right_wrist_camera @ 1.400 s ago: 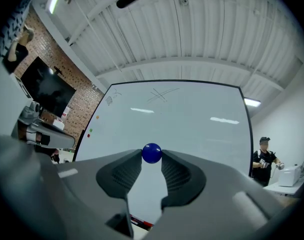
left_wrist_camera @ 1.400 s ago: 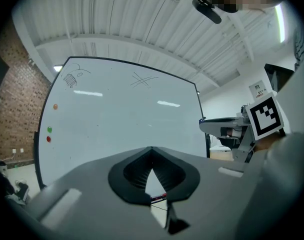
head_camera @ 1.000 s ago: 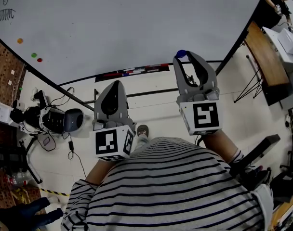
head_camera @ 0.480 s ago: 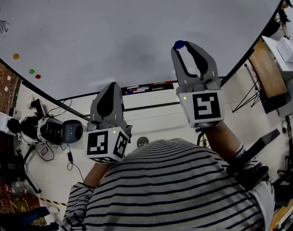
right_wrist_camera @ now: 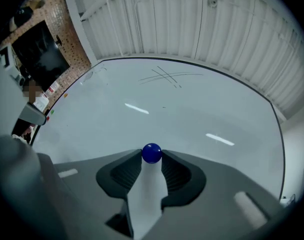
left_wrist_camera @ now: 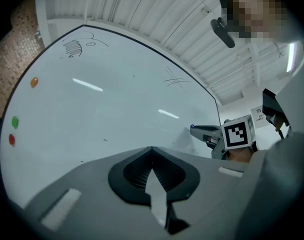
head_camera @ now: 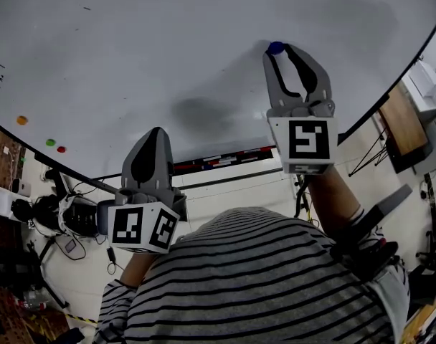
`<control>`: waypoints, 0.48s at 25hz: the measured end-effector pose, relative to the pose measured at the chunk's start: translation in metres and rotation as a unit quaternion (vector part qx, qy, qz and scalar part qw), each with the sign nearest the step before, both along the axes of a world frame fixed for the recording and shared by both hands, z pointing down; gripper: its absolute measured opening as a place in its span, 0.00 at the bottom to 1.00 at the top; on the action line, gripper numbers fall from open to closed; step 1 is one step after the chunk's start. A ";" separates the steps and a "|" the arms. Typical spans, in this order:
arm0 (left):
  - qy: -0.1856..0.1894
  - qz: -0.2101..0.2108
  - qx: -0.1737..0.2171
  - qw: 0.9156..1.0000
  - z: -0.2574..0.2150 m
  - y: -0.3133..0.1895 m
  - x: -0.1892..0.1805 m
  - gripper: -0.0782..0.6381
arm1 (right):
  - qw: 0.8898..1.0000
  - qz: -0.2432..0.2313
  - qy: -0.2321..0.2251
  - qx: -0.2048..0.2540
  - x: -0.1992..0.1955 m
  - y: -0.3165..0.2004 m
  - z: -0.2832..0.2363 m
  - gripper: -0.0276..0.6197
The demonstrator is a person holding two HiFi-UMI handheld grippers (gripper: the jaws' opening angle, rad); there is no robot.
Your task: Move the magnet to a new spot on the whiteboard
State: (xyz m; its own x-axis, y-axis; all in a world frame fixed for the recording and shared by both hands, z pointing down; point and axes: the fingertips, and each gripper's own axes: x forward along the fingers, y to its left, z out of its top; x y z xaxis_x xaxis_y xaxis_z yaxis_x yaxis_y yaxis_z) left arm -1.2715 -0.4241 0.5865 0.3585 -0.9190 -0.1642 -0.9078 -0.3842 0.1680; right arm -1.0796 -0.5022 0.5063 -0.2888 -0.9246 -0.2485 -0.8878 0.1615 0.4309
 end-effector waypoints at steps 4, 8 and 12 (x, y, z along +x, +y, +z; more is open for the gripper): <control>0.001 0.006 0.003 1.000 -0.001 -0.013 -0.006 0.13 | 1.000 0.023 0.009 0.007 0.001 -0.012 0.002 0.23; 0.000 0.011 0.001 1.000 -0.001 -0.015 -0.006 0.13 | 1.000 0.027 0.006 0.016 0.002 -0.011 0.001 0.24; 0.001 0.014 -0.007 1.000 0.004 -0.014 -0.002 0.13 | 1.000 0.016 0.003 0.016 0.000 -0.010 0.001 0.24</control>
